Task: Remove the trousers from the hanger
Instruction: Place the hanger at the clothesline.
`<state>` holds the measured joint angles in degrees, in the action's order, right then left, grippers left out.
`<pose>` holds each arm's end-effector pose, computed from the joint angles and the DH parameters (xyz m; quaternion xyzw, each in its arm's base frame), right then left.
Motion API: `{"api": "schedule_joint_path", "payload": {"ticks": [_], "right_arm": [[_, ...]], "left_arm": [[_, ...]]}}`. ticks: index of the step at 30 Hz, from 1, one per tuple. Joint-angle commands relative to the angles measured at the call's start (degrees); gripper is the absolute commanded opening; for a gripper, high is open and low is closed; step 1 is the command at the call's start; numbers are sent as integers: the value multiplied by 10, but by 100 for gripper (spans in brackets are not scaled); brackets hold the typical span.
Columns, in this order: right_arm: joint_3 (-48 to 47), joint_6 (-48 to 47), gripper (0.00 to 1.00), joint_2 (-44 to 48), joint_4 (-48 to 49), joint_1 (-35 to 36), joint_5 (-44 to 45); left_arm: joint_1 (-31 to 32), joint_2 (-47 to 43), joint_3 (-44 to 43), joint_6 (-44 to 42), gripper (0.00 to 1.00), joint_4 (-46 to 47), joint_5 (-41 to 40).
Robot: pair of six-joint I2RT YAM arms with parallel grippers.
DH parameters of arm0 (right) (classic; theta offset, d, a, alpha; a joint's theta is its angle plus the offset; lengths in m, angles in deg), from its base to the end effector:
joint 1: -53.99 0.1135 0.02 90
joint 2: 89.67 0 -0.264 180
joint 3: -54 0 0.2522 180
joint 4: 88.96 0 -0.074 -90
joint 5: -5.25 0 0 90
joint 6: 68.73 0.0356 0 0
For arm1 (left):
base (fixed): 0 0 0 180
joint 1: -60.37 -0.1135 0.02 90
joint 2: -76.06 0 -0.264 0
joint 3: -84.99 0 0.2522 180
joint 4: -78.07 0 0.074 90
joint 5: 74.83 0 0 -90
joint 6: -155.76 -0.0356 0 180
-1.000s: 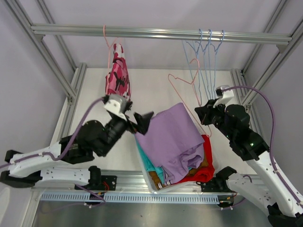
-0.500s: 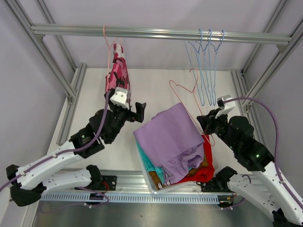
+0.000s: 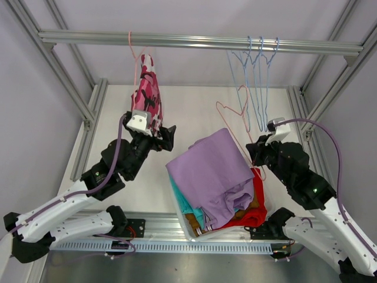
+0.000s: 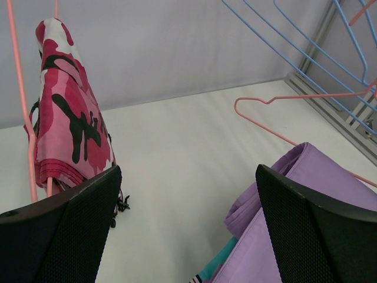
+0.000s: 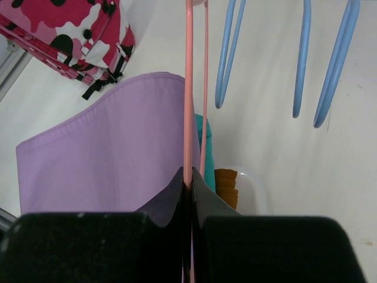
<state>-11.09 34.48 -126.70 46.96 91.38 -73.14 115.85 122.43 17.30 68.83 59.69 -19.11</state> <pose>0.1128 0.0772 0.3611 -0.1069 0.7898 0.1828 0.5757 0.1163 -0.1337 0.4016 0.0989 0.6849 -0.1617 0.7036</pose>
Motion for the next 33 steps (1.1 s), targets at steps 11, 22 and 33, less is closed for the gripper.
{"api": "schedule_joint_path", "payload": {"ticks": [11, 22, 33], "right_arm": [[4, -5, 0, 22, 4, 2, 36], [21, -2, 0, 48, 4, 1, 28], [23, 7, 0, 65, 4, -9, 32]], "left_arm": [[-9, -4, -3, 11, 99, 8, -6], [-17, -9, -6, 8, 100, 12, -7], [-21, -8, -6, 5, 99, 10, -18]]}}
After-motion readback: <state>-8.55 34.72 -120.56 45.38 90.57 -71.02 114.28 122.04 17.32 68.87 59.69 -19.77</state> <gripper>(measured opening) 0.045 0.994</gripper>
